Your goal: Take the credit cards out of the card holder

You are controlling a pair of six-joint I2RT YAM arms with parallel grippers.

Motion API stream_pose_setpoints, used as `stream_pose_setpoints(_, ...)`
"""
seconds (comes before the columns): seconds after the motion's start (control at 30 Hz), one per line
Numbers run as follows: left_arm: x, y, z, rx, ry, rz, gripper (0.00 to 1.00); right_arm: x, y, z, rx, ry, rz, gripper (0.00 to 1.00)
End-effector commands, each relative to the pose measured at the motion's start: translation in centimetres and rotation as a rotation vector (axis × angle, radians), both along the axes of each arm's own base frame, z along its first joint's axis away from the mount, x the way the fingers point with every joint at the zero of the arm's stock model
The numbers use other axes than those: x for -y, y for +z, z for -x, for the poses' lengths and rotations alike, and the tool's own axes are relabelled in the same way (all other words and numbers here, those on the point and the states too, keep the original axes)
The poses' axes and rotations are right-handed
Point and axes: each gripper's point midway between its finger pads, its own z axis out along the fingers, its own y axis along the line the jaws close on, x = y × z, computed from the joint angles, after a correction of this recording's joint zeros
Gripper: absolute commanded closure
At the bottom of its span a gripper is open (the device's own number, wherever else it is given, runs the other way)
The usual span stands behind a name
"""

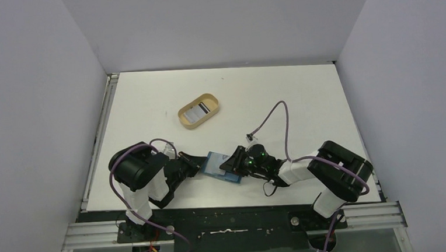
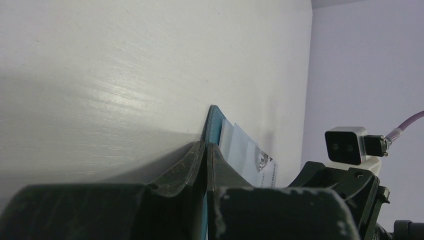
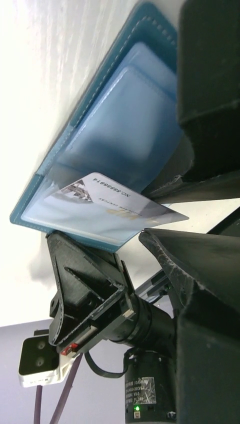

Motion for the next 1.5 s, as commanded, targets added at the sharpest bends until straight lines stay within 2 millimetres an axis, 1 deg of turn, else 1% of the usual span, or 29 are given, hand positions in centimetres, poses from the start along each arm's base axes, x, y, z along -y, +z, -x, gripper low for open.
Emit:
stream_pose_setpoints(0.0, -1.3, -2.6, 0.9, -0.064, -0.003, -0.106, 1.0, 1.0, 0.9, -0.4, 0.047, -0.023, 0.024, 0.74)
stream_pose_setpoints(0.07, -1.3, -2.6, 0.9, -0.064, -0.003, -0.108, 1.0, 1.3, 0.8, -0.2, 0.047, -0.021, 0.036, 0.74)
stream_pose_setpoints(0.13, -1.2, -2.6, 0.9, -0.064, -0.006, -0.107, 1.0, 1.8, 0.6, 0.0, 0.046, -0.023, 0.051, 0.78)
stream_pose_setpoints(0.2, -1.1, -2.6, 0.8, -0.063, -0.011, -0.106, 1.0, 2.2, 0.4, 0.1, 0.044, -0.022, 0.067, 0.95)
stream_pose_setpoints(0.23, -1.0, -2.5, 0.8, -0.062, -0.012, -0.106, 1.0, 2.3, 0.3, 0.1, 0.043, -0.019, 0.072, 1.0)
stream_pose_setpoints(0.33, -0.9, -2.4, 0.7, -0.059, -0.016, -0.103, 1.0, 2.5, 0.4, 0.1, 0.041, -0.004, 0.071, 1.0)
stream_pose_setpoints(0.43, -1.0, -2.3, 0.8, -0.056, -0.019, -0.106, 1.0, 3.0, 1.2, 0.0, 0.048, 0.019, 0.077, 1.0)
stream_pose_setpoints(0.5, -1.1, -2.2, 0.8, -0.054, -0.019, -0.109, 1.0, 3.7, 2.1, 0.0, 0.061, 0.052, 0.113, 1.0)
stream_pose_setpoints(0.53, -1.1, -2.1, 0.7, -0.052, -0.021, -0.112, 1.0, 4.4, 2.7, 0.1, 0.068, 0.069, 0.147, 1.0)
stream_pose_setpoints(0.67, -1.1, -1.7, 0.5, -0.038, -0.03, -0.132, 1.0, 6.7, 7.0, -0.2, 0.134, 0.177, 0.28, 1.0)
stream_pose_setpoints(0.7, -1.1, -1.7, 0.5, -0.035, -0.033, -0.142, 1.0, 7.3, 7.8, -0.1, 0.136, 0.213, 0.309, 1.0)
stream_pose_setpoints(0.77, -1.2, -1.5, 0.4, -0.029, -0.036, -0.164, 1.0, 7.4, 10.0, -1.4, 0.188, 0.265, 0.328, 1.0)
stream_pose_setpoints(0.83, -1.4, -1.1, 0.2, -0.02, -0.033, -0.185, 1.0, 6.5, 11.7, -3.1, 0.232, 0.317, 0.311, 1.0)
stream_pose_setpoints(0.9, -1.7, -0.7, 0.1, -0.018, -0.024, -0.21, 1.0, 5.2, 12.4, -4.9, 0.255, 0.389, 0.303, 1.0)
stream_pose_setpoints(0.93, -1.8, -0.1, 0.0, -0.005, -0.014, -0.213, 1.0, 4.5, 12.5, -6.1, 0.265, 0.422, 0.309, 1.0)
stream_pose_setpoints(1.0, -2.2, 0.7, -0.1, 0.005, -0.004, -0.235, 1.0, 2.6, 13.0, -8.7, 0.287, 0.488, 0.307, 1.0)
stream_pose_setpoints(1.03, -2.2, 1.1, -0.2, 0.011, -0.003, -0.249, 1.0, 1.7, 12.9, -9.9, 0.289, 0.521, 0.308, 1.0)
stream_pose_setpoints(1.07, -2.6, 1.1, 0.0, -0.001, -0.004, -0.278, 1.0, 0.5, 14.2, -11.6, 0.324, 0.547, 0.299, 1.0)
stream_pose_setpoints(1.1, -2.7, 1.6, 0.1, 0.003, -0.005, -0.298, 1.0, -0.3, 14.5, -12.9, 0.338, 0.569, 0.302, 1.0)
stream_pose_setpoints(1.13, -2.9, 2.1, 0.1, 0.01, -0.004, -0.318, 1.0, -1.0, 14.2, -14.0, 0.335, 0.589, 0.312, 1.0)
stream_pose_setpoints(1.27, -3.8, 4.1, 0.5, 0.03, 0.011, -0.379, 1.0, -3.2, 14.4, -18.6, 0.37, 0.598, 0.302, 1.0)
stream_pose_setpoints(1.3, -4.2, 4.3, 0.7, 0.032, 0.017, -0.394, 1.0, -3.5, 13.9, -19.4, 0.361, 0.604, 0.304, 1.0)
stream_pose_setpoints(1.33, -4.6, 4.5, 0.8, 0.029, 0.026, -0.406, 1.0, -3.7, 13.7, -20.3, 0.361, 0.607, 0.304, 1.0)
stream_pose_setpoints(1.47, -5.7, 4.4, 1.2, 0.021, 0.049, -0.429, 1.0, -4.1, 11.7, -23.2, 0.347, 0.592, 0.315, 1.0)
